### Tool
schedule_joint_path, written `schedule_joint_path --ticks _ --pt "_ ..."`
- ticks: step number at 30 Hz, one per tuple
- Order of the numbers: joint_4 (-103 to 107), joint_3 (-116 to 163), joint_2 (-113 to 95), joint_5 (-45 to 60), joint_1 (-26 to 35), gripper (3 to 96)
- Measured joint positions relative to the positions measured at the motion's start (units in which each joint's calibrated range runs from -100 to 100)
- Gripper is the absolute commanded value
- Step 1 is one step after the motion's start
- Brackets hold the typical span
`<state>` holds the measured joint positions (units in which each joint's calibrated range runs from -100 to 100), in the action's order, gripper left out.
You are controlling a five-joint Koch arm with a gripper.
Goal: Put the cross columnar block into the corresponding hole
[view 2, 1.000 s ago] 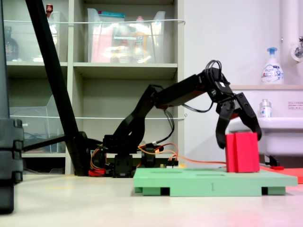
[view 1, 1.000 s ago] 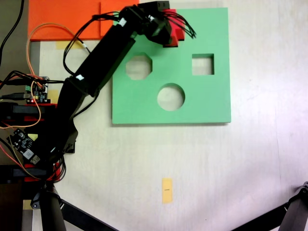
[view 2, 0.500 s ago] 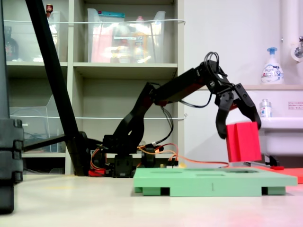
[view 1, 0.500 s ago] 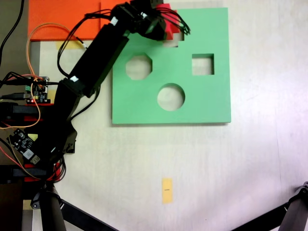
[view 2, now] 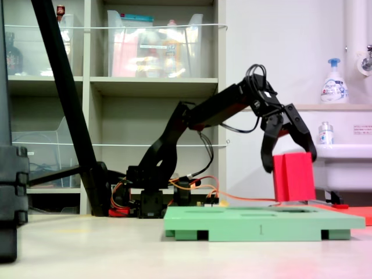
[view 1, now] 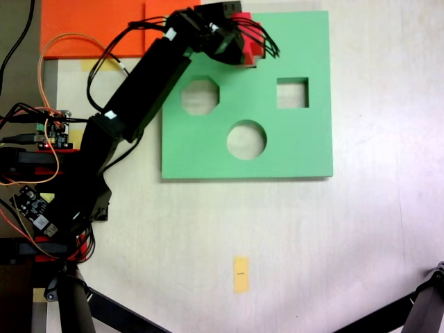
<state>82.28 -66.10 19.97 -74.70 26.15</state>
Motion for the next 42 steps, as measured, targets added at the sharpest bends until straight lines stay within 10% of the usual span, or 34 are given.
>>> schedule_joint_path --ticks 42 --pt "-3.33 0.0 12.18 0.98 0.2 43.4"
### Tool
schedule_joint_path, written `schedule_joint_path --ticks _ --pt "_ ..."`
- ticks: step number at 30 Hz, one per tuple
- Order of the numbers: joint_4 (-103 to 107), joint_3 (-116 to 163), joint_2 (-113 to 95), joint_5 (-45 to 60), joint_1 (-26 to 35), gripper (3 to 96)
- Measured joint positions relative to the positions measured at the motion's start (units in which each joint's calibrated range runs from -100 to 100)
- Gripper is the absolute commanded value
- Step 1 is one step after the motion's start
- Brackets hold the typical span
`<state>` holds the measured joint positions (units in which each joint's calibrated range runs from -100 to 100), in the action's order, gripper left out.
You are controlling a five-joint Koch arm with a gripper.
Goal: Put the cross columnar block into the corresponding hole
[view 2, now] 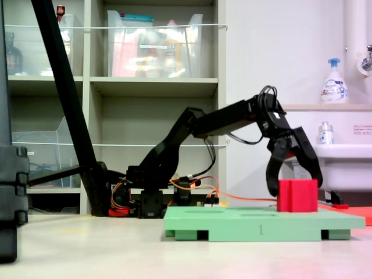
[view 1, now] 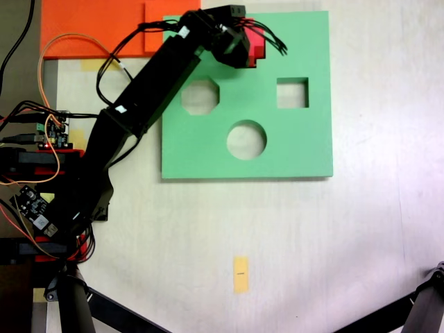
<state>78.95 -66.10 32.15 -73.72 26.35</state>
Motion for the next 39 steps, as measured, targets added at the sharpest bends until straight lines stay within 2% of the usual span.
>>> schedule_joint_path --ticks 2,5,10,15,16,23,32,37,39 --pt "-0.2 -0.1 1.64 0.0 0.0 44.4" --pt "-1.17 -0.2 3.01 0.0 0.0 53.1" --pt "-1.37 -0.39 3.83 0.0 0.0 57.2" --pt "-1.47 -0.39 4.38 0.05 0.0 92.7" --pt "-1.47 -0.39 4.24 0.05 0.0 95.6" --pt "-1.37 -0.39 -1.92 0.05 0.0 95.5" --pt "10.87 -0.39 -35.84 3.66 -0.44 94.2" --pt "19.48 -0.39 -62.79 12.01 -2.34 66.1" --pt "20.26 -0.49 -75.65 17.05 -3.91 51.8"
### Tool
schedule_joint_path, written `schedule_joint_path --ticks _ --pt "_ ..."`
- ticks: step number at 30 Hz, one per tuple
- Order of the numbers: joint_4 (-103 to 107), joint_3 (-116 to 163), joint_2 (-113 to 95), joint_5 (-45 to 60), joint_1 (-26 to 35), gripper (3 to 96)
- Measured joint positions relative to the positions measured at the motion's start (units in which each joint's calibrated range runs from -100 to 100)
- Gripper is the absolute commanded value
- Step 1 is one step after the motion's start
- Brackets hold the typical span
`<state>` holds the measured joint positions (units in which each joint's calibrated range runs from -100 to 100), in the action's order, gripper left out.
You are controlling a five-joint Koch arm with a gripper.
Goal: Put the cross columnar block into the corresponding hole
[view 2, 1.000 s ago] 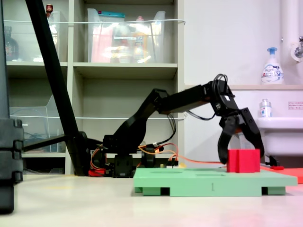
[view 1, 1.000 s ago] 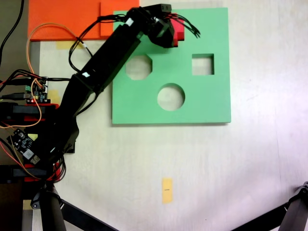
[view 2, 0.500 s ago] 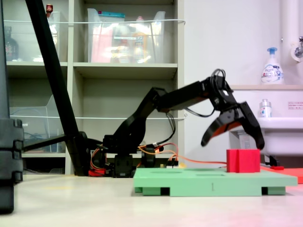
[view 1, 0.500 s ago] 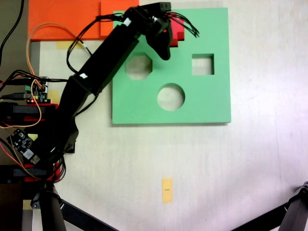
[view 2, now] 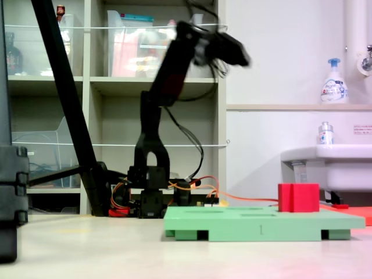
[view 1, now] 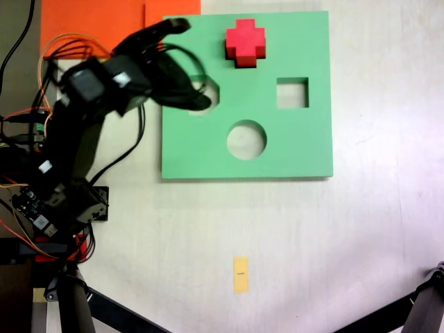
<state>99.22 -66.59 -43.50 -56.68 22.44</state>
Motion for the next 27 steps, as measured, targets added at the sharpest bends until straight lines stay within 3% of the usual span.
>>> schedule_joint_path --ticks 1,3,9,14,19,27 --pt "0.1 0.0 -6.43 2.93 -0.83 45.4" --pt "0.39 3.33 -19.56 7.13 -2.64 43.6" --pt "0.78 33.81 -55.54 16.02 -5.86 53.6" --pt "0.78 45.66 -56.09 26.37 -8.21 56.3" --pt "-2.06 82.51 -55.95 31.79 -15.34 56.3" --pt "-46.3 123.76 -55.95 39.32 -16.36 56.3"
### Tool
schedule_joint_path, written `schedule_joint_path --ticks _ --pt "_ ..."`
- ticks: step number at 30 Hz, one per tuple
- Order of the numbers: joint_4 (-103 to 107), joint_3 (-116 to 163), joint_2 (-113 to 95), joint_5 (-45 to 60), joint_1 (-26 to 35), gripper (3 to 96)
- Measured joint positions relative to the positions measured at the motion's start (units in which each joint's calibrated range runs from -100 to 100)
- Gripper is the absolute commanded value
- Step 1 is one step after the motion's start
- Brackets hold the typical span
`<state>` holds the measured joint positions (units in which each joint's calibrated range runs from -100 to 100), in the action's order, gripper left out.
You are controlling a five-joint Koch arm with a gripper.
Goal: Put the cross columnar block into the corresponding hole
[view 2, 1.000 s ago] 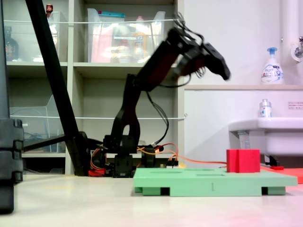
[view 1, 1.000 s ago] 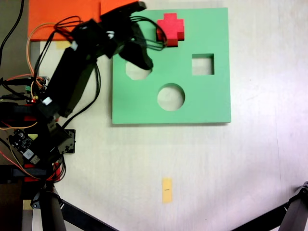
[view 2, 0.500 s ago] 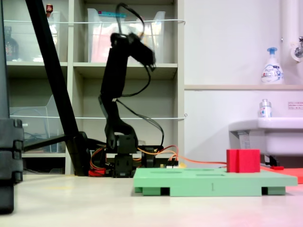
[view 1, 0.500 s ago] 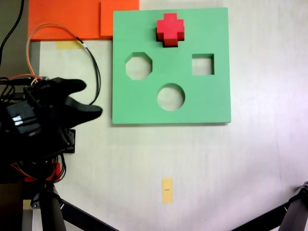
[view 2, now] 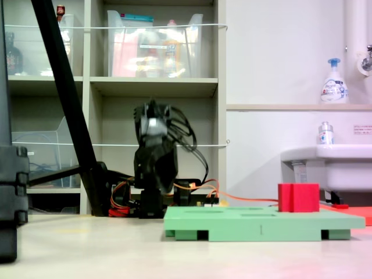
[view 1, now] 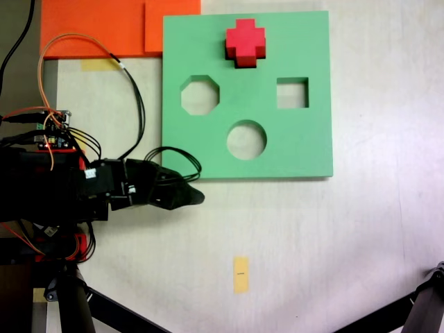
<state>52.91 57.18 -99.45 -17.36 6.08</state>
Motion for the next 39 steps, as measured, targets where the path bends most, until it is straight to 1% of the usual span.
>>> schedule_joint_path --ticks 2,4,6,8,9,10,11,13,19,26,39 --pt "-14.29 12.84 0.0 2.0 -0.83 54.0" --pt "-35.93 29.59 -0.14 4.54 -1.76 47.2" --pt "-62.16 41.94 0.0 8.4 -2.1 47.0" --pt "-74.2 42.43 0.0 12.26 -2.2 49.3" --pt "-74.89 42.43 0.0 13.72 -2.3 50.6" --pt "-70.58 42.43 0.0 14.7 -2.74 50.9" --pt "-65.79 42.43 0.0 15.09 -3.08 48.9" --pt "-59.42 42.14 -0.14 15.34 -3.32 48.6" --pt "-59.42 42.14 -0.14 15.34 -3.57 48.6" --pt "-59.42 42.14 -0.14 15.34 -7.28 48.6" --pt "-59.42 42.14 -0.14 15.34 -7.03 48.6"
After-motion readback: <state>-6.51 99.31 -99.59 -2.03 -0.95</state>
